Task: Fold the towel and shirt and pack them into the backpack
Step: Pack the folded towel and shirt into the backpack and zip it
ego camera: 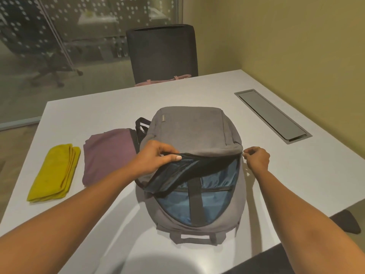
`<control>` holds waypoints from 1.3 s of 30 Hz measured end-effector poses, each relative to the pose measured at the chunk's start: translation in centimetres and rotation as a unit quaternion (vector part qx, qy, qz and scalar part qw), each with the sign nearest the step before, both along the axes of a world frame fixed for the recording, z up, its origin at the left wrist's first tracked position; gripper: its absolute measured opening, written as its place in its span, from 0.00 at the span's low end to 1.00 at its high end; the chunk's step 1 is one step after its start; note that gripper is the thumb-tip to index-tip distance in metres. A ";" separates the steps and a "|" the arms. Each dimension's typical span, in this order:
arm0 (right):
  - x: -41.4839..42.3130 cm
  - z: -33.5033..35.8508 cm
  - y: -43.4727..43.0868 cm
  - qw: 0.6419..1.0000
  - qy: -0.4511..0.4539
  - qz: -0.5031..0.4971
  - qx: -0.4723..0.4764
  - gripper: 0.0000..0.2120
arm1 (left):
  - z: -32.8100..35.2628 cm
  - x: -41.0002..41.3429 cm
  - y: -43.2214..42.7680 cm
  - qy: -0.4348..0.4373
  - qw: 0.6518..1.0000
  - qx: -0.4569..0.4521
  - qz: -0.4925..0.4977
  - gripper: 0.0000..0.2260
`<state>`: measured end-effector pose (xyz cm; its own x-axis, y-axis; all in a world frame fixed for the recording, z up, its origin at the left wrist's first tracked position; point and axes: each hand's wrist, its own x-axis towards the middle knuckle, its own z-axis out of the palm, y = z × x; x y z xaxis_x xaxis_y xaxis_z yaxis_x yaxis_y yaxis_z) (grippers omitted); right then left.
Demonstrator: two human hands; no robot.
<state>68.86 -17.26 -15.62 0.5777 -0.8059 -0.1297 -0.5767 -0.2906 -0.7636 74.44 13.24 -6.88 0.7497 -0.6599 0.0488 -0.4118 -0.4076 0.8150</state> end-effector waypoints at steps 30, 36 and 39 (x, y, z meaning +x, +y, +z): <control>-1.3 2.1 16.5 0.899 0.150 0.398 -0.107 0.10 | -7.1 -7.0 5.2 -0.010 0.991 0.125 -0.037 0.11; 1.7 3.7 23.6 0.900 0.060 0.429 -0.042 0.10 | -7.2 -4.0 10.7 0.088 0.973 0.004 0.212 0.08; 3.3 3.6 27.2 0.893 0.042 0.448 -0.008 0.11 | -7.5 -1.8 14.1 0.131 0.931 -0.023 0.341 0.10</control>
<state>72.11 9.96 -11.97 0.9803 -0.0279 -0.1956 -0.1630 -0.6739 -0.7206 72.61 27.29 -14.37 0.9835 -0.0283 -0.1785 0.1453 -0.4637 0.8740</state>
